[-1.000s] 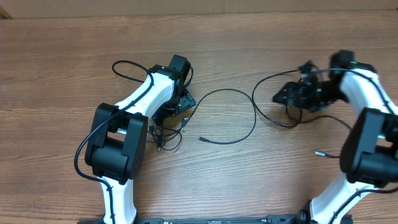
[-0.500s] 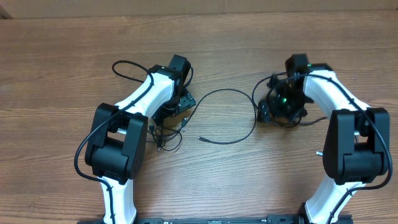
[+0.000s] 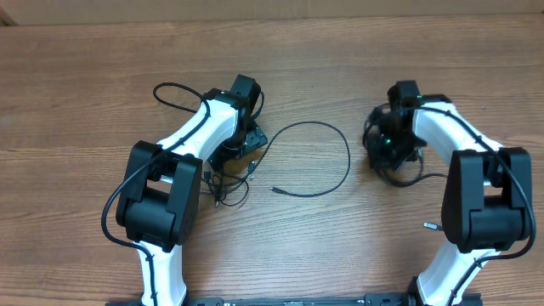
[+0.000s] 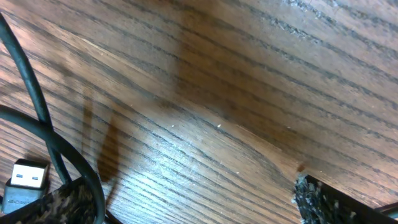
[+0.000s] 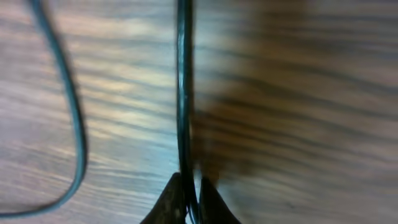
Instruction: Untangle cables
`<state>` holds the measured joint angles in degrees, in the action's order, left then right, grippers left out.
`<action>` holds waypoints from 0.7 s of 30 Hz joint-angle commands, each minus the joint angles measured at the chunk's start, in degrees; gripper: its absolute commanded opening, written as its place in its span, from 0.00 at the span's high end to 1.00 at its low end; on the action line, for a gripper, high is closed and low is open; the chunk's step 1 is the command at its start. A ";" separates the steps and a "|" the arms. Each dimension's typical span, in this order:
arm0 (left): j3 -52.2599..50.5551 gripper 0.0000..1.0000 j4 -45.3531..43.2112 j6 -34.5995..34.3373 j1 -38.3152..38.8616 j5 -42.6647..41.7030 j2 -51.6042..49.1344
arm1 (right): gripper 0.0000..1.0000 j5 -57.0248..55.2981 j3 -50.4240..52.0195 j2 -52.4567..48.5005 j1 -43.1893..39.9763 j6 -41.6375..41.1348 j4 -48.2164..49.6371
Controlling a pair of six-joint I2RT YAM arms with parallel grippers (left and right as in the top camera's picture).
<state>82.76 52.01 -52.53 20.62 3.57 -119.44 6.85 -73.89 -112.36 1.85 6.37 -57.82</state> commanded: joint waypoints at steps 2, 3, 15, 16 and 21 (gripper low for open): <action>-2.03 0.00 -0.07 0.00 0.57 0.83 -3.69 | 0.96 -10.34 -12.66 0.37 -5.57 -8.00 -2.78; -2.03 0.00 -0.07 0.00 0.57 0.85 -3.69 | 0.96 -12.48 -15.32 0.37 -6.97 -8.37 -3.61; -2.03 0.01 -0.07 0.00 0.57 0.85 -3.69 | 0.96 -17.31 -24.94 0.20 -28.44 -1.62 11.45; -2.03 0.00 -0.07 0.00 0.57 0.85 -3.69 | 0.96 -17.29 -24.94 0.20 -30.32 0.42 12.66; -2.03 0.00 -0.07 0.00 0.57 0.85 -3.69 | 0.96 -17.27 -24.72 -0.61 -36.79 7.43 16.61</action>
<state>82.76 52.01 -52.53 20.62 3.60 -119.44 -9.65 -98.61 -112.57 -32.58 7.99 -42.68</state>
